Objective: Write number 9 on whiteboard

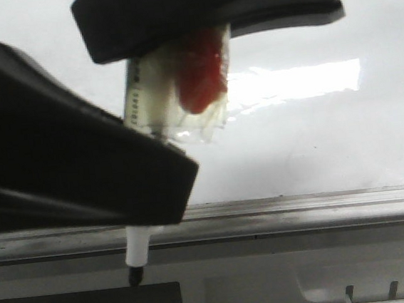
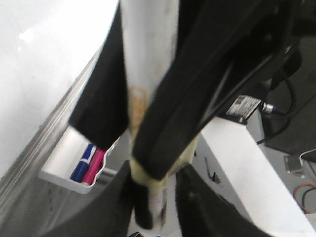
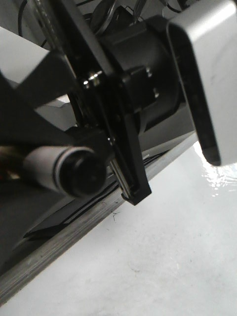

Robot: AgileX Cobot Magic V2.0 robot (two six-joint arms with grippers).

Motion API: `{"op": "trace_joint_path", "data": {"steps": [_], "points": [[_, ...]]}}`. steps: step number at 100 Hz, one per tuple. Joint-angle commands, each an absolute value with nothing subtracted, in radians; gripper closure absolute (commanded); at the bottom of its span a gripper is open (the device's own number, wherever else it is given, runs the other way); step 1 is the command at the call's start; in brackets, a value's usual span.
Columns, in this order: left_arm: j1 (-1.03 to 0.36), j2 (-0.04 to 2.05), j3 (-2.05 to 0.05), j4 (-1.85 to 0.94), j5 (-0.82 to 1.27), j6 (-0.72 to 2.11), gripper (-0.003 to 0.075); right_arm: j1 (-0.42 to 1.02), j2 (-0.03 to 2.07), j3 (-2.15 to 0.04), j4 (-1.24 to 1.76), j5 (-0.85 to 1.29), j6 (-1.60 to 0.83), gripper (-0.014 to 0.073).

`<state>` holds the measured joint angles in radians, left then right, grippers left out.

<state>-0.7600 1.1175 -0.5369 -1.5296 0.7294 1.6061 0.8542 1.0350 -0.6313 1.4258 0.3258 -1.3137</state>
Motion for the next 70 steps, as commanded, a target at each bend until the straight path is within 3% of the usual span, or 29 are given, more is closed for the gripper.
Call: {"op": "trace_joint_path", "data": {"steps": [1,10,16,45,56,70], "points": [[-0.767,1.089,-0.572,-1.614,0.822,1.569,0.0340,0.856,1.015,-0.666,1.460,0.296,-1.303,0.0648],[-0.767,1.056,-0.572,-1.592,0.861,1.510,0.0201,0.856,0.991,-0.666,1.453,0.294,-1.303,0.0648],[-0.767,1.021,-0.572,-1.561,0.874,1.469,0.0193,0.856,0.970,-0.666,1.424,0.296,-1.299,0.0647],[-0.714,0.706,-0.572,-1.253,0.692,1.170,0.0349,0.856,0.861,-0.666,1.134,0.374,-1.176,0.0648],[-0.672,0.616,-0.572,-1.166,0.628,1.103,0.0407,0.856,0.867,-0.689,0.941,0.592,-1.154,0.0649],[-0.625,0.571,-0.572,-1.163,0.610,1.101,0.0475,0.856,0.900,-0.794,0.526,0.820,-0.838,0.0649]]}}
